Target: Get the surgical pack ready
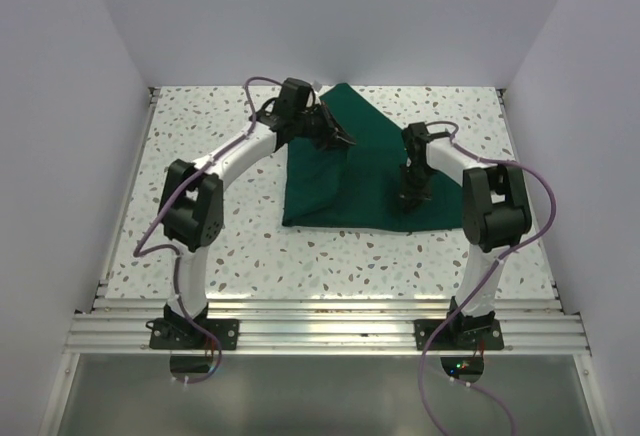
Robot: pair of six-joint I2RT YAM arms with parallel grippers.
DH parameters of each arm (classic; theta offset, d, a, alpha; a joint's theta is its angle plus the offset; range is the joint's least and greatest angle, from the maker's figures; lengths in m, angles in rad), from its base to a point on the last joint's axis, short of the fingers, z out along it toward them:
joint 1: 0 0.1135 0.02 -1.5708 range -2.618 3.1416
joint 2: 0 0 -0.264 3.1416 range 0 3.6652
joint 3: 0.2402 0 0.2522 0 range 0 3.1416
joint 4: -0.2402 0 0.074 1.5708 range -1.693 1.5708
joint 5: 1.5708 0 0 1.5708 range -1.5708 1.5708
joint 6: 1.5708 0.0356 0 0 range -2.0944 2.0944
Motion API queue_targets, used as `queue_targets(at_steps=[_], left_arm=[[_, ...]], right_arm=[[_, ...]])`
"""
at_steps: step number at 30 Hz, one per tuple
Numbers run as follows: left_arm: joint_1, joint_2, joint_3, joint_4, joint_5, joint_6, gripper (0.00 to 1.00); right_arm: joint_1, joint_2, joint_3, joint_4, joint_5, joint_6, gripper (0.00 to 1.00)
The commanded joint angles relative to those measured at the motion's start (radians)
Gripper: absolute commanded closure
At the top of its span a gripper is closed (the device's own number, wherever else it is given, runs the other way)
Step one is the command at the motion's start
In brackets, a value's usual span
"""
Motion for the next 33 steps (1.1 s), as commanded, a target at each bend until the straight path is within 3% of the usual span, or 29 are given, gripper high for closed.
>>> queue_targets(at_steps=[1,26,29,33], left_arm=[[-0.033,0.046,0.120,0.077,0.031,-0.038,1.00],[-0.091,0.323,0.170,0.158,0.097,-0.084,1.00],[-0.096,0.339,0.171,0.161,0.110,-0.086,0.98],[-0.094,0.345,0.202,0.131,0.116,-0.046,0.85]], right_arm=[[0.004,0.071,-0.011,0.048,-0.021,-0.008,1.00],[0.004,0.077,-0.005,0.058,-0.061,0.018,1.00],[0.004,0.085,0.001,0.054,-0.069,0.019,1.00],[0.004,0.065,0.018,0.036,-0.066,0.019,1.00]])
